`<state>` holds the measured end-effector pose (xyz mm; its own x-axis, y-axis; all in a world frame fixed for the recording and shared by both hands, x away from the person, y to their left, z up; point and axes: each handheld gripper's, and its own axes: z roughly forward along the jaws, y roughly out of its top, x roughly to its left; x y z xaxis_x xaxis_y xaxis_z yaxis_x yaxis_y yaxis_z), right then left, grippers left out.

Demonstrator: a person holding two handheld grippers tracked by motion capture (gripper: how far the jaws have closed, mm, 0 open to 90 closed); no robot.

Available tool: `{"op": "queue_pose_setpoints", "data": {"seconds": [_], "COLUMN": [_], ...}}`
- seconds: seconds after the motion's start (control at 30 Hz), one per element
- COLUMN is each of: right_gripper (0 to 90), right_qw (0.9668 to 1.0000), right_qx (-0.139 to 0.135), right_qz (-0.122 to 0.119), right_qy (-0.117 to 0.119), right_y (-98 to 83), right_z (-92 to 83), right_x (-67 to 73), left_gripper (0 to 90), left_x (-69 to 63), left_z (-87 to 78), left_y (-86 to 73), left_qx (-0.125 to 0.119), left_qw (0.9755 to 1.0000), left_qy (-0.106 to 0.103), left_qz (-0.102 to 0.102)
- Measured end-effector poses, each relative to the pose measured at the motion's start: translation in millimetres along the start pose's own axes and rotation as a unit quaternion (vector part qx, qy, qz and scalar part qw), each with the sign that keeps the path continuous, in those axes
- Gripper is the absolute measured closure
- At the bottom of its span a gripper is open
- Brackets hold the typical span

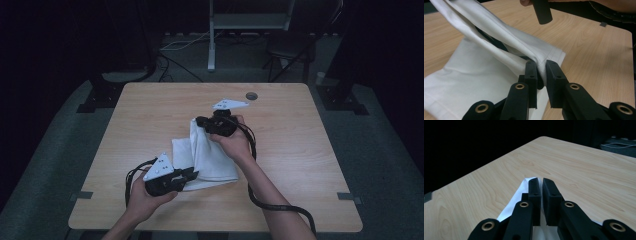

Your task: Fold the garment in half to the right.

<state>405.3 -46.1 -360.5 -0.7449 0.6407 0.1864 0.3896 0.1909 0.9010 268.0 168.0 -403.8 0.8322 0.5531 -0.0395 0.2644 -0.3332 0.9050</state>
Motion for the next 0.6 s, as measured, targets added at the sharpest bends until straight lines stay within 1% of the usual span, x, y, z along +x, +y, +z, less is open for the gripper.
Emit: {"op": "queue_pose_setpoints", "data": {"seconds": [0.2,0.37,0.6], "right_gripper": [85.7,85.6,85.4], "right_qw": [0.9999,0.9998,0.9999], "right_qx": [-0.003,0.002,0.005], "right_qz": [-0.003,-0.008,-0.007], "right_qy": [0.012,0.018,0.015], "right_y": [0.6,0.2,-1.2], "right_z": [6.6,11.8,19.0], "right_x": [6.6,11.6,14.0], "left_gripper": [80.2,80.2,80.1], "left_x": [1.8,1.8,4.1], "left_z": [-8.0,-10.9,-14.3], "left_y": [-5.7,-9.5,-14.3], "left_qx": [-0.001,-0.001,0.0], "left_qw": [1.0,0.9999,0.9997], "left_qy": [0.007,0.011,0.023], "left_qz": [-0.005,-0.007,-0.008]}}
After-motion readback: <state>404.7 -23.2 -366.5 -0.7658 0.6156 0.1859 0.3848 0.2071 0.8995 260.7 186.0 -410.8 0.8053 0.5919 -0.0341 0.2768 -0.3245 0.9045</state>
